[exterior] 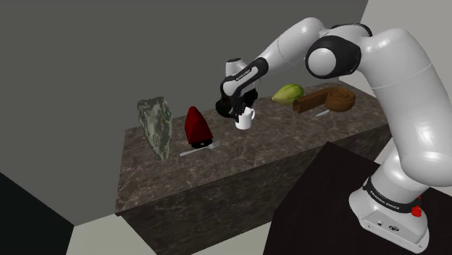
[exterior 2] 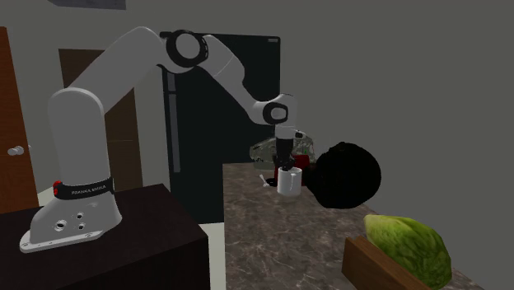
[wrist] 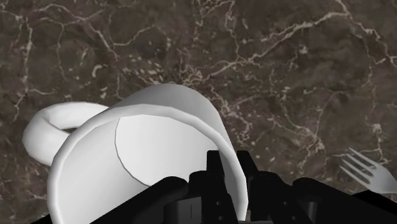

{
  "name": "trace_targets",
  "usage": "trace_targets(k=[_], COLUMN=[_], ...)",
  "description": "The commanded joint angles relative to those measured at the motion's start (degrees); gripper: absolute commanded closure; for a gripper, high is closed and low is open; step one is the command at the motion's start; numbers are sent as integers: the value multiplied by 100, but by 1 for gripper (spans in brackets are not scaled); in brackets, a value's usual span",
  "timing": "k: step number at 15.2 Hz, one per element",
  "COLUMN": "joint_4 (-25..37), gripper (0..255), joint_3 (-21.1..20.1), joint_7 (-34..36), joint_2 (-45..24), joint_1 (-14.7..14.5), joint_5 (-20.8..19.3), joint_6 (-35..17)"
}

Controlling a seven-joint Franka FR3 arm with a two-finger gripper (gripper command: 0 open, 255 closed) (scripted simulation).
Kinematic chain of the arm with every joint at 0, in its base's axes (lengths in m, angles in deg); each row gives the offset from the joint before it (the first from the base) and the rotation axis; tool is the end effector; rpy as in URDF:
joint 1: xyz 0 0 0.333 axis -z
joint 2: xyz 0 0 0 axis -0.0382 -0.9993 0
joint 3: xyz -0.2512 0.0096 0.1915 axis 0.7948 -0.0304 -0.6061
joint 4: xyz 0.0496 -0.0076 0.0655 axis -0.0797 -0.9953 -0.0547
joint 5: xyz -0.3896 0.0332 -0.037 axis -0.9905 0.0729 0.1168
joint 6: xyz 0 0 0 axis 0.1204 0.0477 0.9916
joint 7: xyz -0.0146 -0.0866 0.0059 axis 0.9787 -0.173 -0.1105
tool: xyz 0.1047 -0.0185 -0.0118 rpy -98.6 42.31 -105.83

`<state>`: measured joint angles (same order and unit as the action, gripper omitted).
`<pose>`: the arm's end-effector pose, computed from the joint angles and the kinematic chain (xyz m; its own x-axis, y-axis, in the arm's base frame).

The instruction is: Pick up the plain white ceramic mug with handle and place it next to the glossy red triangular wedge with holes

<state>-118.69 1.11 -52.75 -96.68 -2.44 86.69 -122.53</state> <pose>0.6989 -0.0483 0.1965 0.9979 0.0124 -0.0631 0.0133 -0.9998 0.0145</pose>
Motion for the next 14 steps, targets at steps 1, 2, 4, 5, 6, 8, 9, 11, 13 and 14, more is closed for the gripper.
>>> trace_targets(k=[1, 2, 4, 5, 6, 8, 9, 11, 13, 14], joint_4=[46, 53, 78, 93, 108, 121, 122, 122, 122, 122], gripper=[255, 255, 255, 255, 255, 255, 255, 255, 255, 255], joint_3=[-6, -10, -16, -20, -23, -25, -25, -25, -25, -25], joint_7=[-4, -5, -7, -8, -9, -9, -9, -9, -9, -9], joint_2=[-121, -174, -285, -341, -399, -435, -436, -436, -436, -436], joint_1=[8, 11, 16, 18, 21, 23, 23, 23, 23, 23], joint_5=[7, 11, 18, 21, 25, 27, 27, 27, 27, 27], joint_6=[-81, -126, -212, -254, -296, -320, -319, -319, -319, -319])
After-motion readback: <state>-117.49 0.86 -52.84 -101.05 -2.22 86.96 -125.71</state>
